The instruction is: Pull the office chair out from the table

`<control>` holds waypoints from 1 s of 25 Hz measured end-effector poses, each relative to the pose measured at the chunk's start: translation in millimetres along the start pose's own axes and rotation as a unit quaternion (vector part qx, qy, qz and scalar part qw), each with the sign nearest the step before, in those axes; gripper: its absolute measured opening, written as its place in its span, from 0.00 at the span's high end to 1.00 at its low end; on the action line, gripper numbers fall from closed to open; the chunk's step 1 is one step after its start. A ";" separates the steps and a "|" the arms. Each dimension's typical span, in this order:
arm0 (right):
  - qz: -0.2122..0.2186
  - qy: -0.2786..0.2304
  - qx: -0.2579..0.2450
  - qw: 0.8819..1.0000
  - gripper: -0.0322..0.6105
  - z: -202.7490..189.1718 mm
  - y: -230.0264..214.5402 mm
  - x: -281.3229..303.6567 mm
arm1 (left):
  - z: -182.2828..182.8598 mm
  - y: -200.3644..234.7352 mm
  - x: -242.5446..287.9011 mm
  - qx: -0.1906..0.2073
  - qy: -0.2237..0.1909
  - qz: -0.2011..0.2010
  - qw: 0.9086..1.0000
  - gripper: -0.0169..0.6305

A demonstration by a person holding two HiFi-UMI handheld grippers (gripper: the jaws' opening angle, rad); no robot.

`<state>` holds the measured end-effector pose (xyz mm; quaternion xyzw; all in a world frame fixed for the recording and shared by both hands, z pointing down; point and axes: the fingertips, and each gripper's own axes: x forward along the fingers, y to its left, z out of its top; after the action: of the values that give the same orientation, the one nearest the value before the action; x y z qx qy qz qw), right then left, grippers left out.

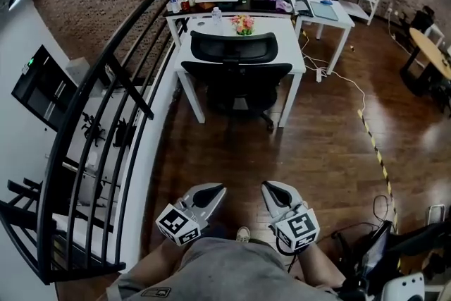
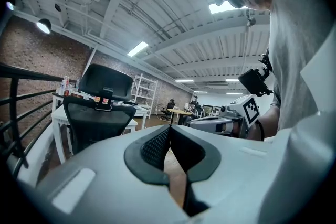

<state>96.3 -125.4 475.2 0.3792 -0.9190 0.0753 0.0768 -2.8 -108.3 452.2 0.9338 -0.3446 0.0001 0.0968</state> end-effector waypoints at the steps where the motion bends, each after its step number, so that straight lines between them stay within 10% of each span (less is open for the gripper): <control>1: 0.002 0.001 0.001 1.000 0.94 1.2 -6.3 5.2 | 0.6 5.7 6.1 0.000 0.002 0.001 1.000 0.97; 25: -0.084 0.007 0.004 0.996 0.94 64.0 -179.1 212.4 | 71.0 270.3 140.7 0.008 -0.021 -0.027 0.999 0.97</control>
<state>69.0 -409.2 469.1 0.4548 -0.8831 0.0747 0.0879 -74.1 -412.7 440.8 0.9433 -0.3209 -0.0196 0.0821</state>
